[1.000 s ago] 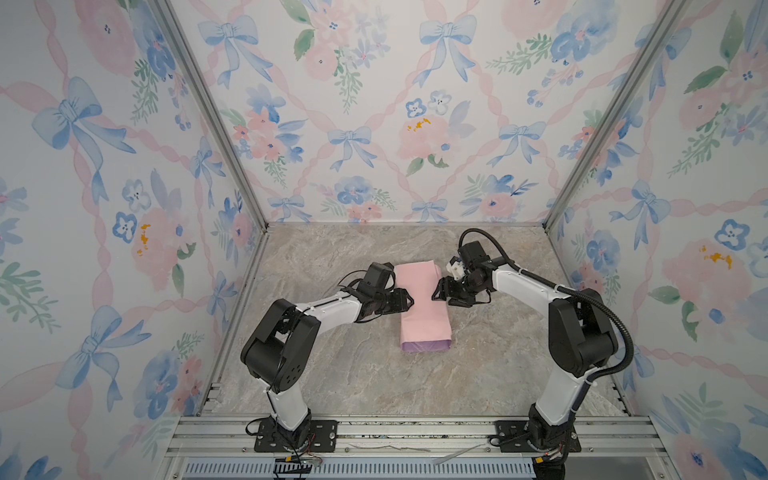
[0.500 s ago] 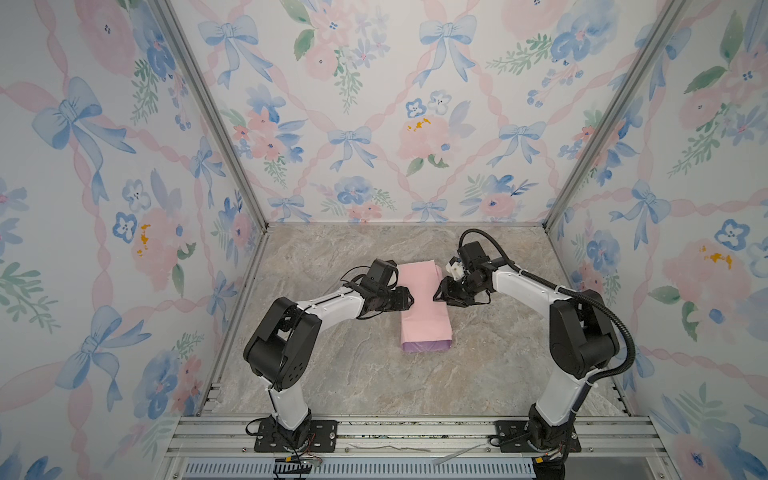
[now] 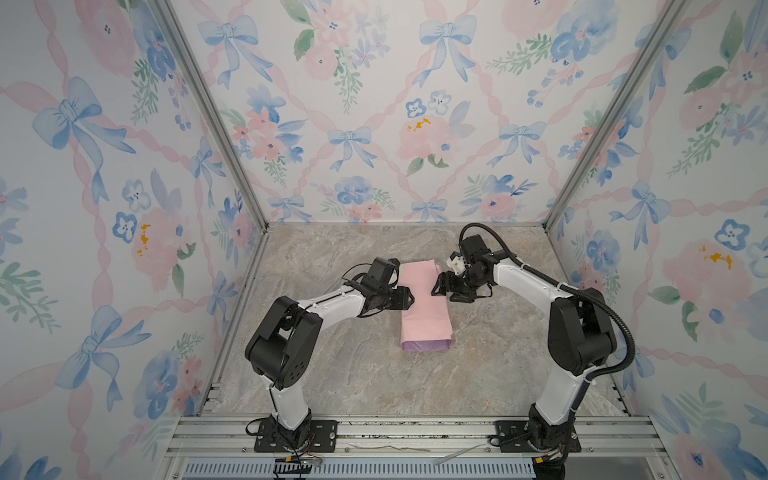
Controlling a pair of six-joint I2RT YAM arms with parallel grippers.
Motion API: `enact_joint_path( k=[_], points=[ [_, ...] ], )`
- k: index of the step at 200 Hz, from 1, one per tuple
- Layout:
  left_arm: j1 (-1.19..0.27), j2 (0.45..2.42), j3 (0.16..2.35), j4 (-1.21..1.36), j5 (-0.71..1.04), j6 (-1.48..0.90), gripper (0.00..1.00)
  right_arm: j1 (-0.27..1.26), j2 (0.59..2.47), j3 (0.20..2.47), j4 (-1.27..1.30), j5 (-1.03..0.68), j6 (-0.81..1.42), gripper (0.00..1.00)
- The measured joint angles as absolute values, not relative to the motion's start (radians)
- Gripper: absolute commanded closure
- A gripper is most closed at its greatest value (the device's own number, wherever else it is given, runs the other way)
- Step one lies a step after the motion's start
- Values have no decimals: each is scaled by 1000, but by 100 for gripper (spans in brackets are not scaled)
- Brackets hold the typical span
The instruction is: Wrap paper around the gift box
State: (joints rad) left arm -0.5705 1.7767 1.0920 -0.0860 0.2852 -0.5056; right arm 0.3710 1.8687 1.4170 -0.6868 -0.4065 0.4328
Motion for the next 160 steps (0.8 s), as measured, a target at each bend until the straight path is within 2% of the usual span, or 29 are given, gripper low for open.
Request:
enact_joint_path(
  k=[26,62,100,129,160],
  points=[
    [-577,1778,1102,-101,284,-463,44,381,1922,1451,-695,-411,421,37],
    [-587,1783,1123,-131,284,-427,26,395,1943,1475,-715,-403,408,53],
    [-566,1783,1124,-135,298,-474,25,397,1934,1472,-719,-385,410,58],
    [-551,1783,1126,-138,303,-503,28,397,1921,1456,-706,-379,416,57],
    [-551,1786,1126,-138,307,-507,40,398,1912,1441,-698,-366,433,41]
  ],
)
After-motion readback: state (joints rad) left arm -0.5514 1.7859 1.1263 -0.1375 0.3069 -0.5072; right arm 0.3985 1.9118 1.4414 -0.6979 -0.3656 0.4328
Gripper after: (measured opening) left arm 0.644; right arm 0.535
